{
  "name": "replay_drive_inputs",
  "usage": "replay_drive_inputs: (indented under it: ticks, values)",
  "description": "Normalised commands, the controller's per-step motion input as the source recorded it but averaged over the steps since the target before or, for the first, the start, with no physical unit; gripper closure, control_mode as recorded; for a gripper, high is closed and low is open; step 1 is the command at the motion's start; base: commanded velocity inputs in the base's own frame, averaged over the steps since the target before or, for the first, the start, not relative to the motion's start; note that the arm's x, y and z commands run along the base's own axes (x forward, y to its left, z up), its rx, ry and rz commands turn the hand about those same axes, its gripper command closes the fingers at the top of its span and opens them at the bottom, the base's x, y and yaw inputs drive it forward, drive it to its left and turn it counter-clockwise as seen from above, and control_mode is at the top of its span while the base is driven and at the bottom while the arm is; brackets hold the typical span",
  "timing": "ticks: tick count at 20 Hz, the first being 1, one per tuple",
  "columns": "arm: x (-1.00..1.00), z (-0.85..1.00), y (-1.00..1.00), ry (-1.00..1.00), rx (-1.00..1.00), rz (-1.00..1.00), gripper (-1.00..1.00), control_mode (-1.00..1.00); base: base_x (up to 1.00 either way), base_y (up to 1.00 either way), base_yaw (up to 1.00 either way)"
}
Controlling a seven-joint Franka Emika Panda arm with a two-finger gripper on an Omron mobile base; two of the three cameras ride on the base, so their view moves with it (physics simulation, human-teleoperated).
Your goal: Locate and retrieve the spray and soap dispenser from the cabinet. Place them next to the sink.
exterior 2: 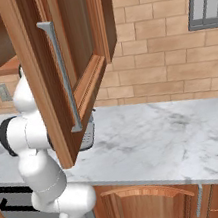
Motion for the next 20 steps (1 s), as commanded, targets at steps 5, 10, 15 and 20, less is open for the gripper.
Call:
replay_drive_inputs:
  ticks: [5, 10, 15, 20]
  values:
    - [-0.04, 0.0, 0.0, 0.0, 0.0, 0.0, 1.0, -1.0, 0.0, 0.0, 0.0]
    - [-0.29, 0.0, 0.0, -0.01, 0.0, -0.04, 1.0, -1.0, 0.0, 0.0, 0.0]
    - [-0.38, 0.0, 0.0, -0.01, 0.03, -0.09, 1.0, -1.0, 0.0, 0.0, 0.0]
    - [-0.39, 0.0, 0.0, -0.02, 0.03, -0.09, 1.0, -1.0, 0.0, 0.0, 0.0]
